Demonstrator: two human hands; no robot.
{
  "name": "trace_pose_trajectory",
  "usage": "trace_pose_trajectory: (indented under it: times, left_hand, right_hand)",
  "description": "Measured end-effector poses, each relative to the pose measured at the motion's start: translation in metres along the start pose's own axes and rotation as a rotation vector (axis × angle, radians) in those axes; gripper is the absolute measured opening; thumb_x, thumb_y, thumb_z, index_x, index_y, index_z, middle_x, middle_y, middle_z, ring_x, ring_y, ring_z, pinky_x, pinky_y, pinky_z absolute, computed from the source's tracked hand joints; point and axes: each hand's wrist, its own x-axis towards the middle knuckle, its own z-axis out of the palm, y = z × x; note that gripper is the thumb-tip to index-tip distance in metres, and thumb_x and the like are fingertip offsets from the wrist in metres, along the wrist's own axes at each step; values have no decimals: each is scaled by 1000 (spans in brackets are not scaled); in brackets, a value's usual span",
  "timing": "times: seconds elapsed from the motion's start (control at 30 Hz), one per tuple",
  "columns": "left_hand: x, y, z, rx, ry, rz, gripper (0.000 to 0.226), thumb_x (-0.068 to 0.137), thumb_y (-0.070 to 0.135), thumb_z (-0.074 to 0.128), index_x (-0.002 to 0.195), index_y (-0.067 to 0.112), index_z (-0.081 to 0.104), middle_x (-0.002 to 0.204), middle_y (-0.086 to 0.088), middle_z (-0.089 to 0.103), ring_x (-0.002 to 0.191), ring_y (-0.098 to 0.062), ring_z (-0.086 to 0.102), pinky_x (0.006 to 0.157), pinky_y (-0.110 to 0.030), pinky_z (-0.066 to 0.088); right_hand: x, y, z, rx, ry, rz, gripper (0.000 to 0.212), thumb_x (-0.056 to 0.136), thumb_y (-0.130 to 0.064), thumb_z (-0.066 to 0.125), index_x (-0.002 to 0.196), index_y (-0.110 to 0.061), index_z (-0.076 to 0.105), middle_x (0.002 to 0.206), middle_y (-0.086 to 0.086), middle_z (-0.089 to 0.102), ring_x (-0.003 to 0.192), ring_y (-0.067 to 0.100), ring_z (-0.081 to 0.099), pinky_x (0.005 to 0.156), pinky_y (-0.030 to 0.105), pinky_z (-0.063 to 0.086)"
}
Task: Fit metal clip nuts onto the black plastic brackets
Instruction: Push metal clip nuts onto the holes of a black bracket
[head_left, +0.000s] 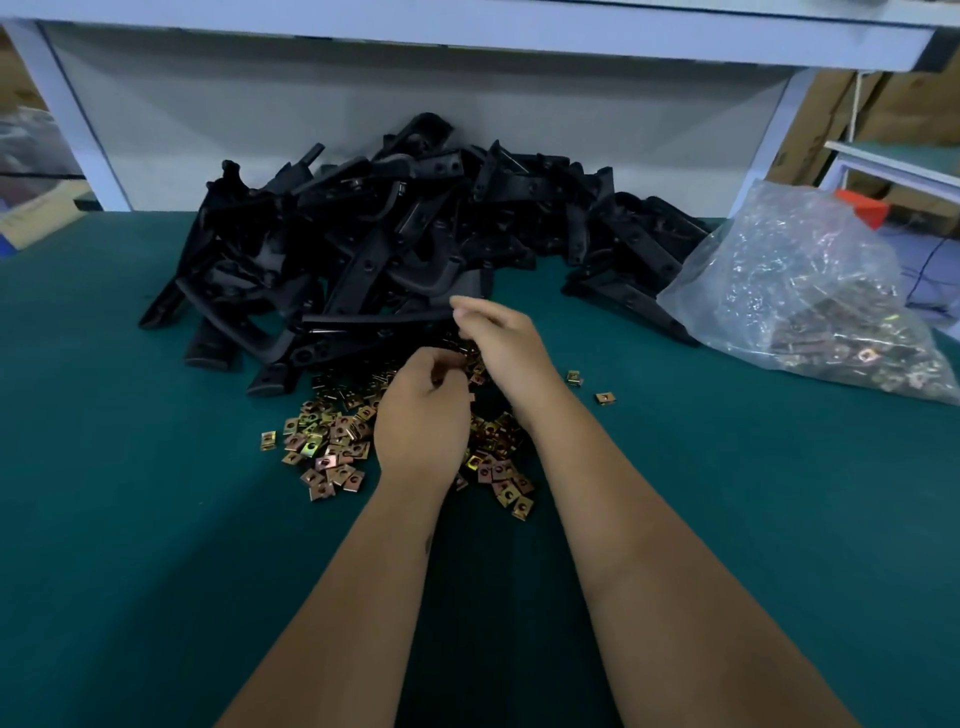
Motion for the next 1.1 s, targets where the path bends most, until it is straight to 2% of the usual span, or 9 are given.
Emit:
trace_pose_trajectory:
  times: [0.1,0.23,0.37,0.5,0.6,0.73,0.87,0.97,1.1]
  left_hand:
    - [1,0,0,26,-1,11,24,95,23,45,102,36,64,92,14,65,73,-2,58,65,-28,45]
    - [5,0,1,118,-52,49,25,97,27,47,114,35,63,111,13,63,98,-11,59,83,-33,49]
    - [7,-1,2,98,-82,81,30,97,28,51,124,28,62,118,11,64,107,-13,57,90,-30,44]
    - [6,1,2,-78,-88,126,21,97,22,53,113,31,62,103,17,64,95,1,59,80,-20,46]
    - [3,4,-1,-305,-80,155,31,98,16,55,127,28,58,106,13,66,94,9,60,80,-8,46]
    - [-2,9,0,-586,-160,38,34,99,14,56,132,21,57,114,1,71,108,-13,67,100,-35,52]
    - [-3,12,-2,-702,-109,-23,28,99,11,55,125,16,65,120,-2,70,114,-17,65,105,-40,48]
    - [3,11,-8,-755,-31,-60,21,101,12,52,117,16,66,114,-4,72,104,-21,69,90,-37,57]
    - [15,9,-22,-912,77,-134,11,103,14,49,105,19,59,102,-3,71,72,-17,70,68,-32,59]
  right_hand:
    - [-1,-2,2,236,256,-70,18,92,-17,66,107,-11,73,95,-2,73,86,3,67,72,13,51]
    - [-5,-2,-9,475,630,-82,11,85,-3,72,87,-10,64,68,3,65,54,2,60,56,13,48]
    - [-17,6,-26,611,585,-36,33,86,4,67,102,-18,48,69,1,57,52,4,57,58,15,50]
    - [-31,5,-29,561,463,-3,22,86,6,59,96,-14,55,64,-1,59,55,12,62,51,20,47]
    - [-43,6,-21,408,375,-20,16,81,3,60,85,-13,59,74,2,64,70,19,62,62,30,51]
    - [-55,4,-2,265,236,-95,18,80,-2,66,92,-15,70,78,-4,72,75,8,66,67,22,52]
    - [-59,4,5,135,183,-184,9,84,-11,70,93,-13,72,87,5,74,79,7,65,72,25,51]
    - [-60,0,4,82,126,-250,4,87,-20,68,85,-18,71,75,-11,69,73,0,61,67,13,46]
    - [-57,-1,-10,197,285,-172,18,91,-27,58,78,-20,67,73,-6,64,71,8,60,67,22,46]
